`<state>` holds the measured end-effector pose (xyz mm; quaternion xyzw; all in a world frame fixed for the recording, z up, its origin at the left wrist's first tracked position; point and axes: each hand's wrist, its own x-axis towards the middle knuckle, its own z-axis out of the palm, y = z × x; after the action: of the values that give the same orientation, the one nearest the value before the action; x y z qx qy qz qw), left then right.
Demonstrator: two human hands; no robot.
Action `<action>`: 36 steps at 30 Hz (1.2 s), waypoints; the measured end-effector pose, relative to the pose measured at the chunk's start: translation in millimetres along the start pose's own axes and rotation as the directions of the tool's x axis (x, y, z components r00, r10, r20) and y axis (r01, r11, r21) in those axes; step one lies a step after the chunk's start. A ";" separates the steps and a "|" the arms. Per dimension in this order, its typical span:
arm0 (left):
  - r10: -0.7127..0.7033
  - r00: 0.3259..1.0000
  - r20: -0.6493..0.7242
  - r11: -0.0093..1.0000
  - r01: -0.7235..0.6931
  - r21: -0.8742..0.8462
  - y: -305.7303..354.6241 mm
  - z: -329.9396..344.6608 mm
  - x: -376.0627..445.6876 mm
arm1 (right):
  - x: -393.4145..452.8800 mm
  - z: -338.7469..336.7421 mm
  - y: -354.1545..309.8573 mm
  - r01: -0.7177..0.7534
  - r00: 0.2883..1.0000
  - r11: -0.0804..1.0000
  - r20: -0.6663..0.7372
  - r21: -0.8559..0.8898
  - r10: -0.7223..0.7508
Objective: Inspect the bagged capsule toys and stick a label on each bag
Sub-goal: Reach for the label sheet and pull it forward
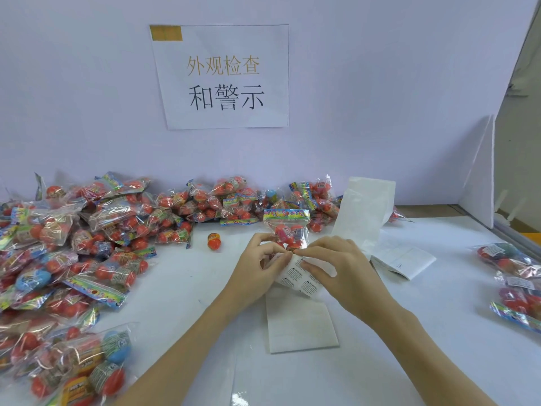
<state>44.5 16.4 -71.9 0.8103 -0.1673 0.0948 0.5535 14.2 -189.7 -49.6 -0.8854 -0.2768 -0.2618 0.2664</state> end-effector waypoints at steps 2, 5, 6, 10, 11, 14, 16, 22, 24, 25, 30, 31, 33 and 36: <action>-0.002 1.000 -0.001 1.000 0.002 0.003 -0.4 0.2 0.3 | 0.9 -0.3 0.2 0.056 0.998 0.998 -0.028 -0.015 -0.057; -0.001 1.000 0.007 1.000 0.001 0.016 0.3 0.6 -0.9 | 1.2 0.3 -1.0 0.108 0.992 0.994 -0.071 -0.016 -0.109; -0.004 1.000 0.006 1.000 0.004 0.017 0.4 0.9 -1.2 | 1.2 0.5 -1.6 0.119 0.989 0.993 -0.088 -0.017 -0.120; -0.027 1.000 -0.001 1.000 0.027 -0.011 2.5 0.1 -1.1 | 1.0 1.0 -8.8 0.147 0.975 0.989 -0.171 0.022 -0.141; -0.037 0.999 -0.009 0.999 0.037 -0.029 3.5 -0.6 -1.0 | 1.4 1.6 -12.2 0.141 0.972 0.987 -0.201 0.070 -0.125; -0.066 0.997 -0.045 0.987 0.058 -0.147 6.4 -3.1 -1.6 | 3.9 0.0 -22.4 0.036 0.961 0.934 -0.270 0.355 0.065; -0.066 0.993 -0.096 0.972 0.042 -0.232 8.4 -4.7 -0.9 | 6.1 -3.9 -23.5 -0.042 0.936 0.859 -0.281 0.510 0.213; -0.045 0.980 -0.192 0.939 -0.024 -0.343 17.7 -10.5 1.5 | 8.5 -11.5 -8.0 -0.172 0.921 0.775 -0.180 0.608 0.345; -0.061 0.980 -0.191 0.942 -0.007 -0.337 19.8 -9.9 0.7 | 8.3 -11.7 -7.4 -0.181 0.937 0.784 -0.139 0.594 0.322; -0.067 0.979 -0.191 0.946 0.001 -0.325 20.1 -9.2 0.4 | 8.3 -11.0 -7.6 -0.191 0.942 0.786 -0.116 0.588 0.315; 0.023 0.988 -0.155 0.948 -0.071 -0.310 26.4 -3.1 -3.1 | 5.2 -4.0 -8.6 -0.240 0.949 0.746 -0.012 0.622 0.315; 0.051 0.991 -0.122 0.941 -0.089 -0.327 28.7 -1.6 -4.1 | 4.7 -3.6 -9.0 -0.243 0.950 0.737 0.000 0.631 0.313; 0.082 0.995 -0.056 0.929 -0.097 -0.356 33.3 1.5 -6.4 | 4.3 -4.2 -9.7 -0.240 0.952 0.738 0.004 0.630 0.306; 0.088 0.996 0.015 0.929 -0.077 -0.363 35.8 6.2 -9.2 | 4.1 -3.5 -8.9 -0.244 0.954 0.772 0.003 0.587 0.299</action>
<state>22.3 0.3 -46.3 0.6882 -0.2242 0.0730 0.6861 10.4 -184.1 -41.7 -0.7792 -0.2005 -0.1631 0.5710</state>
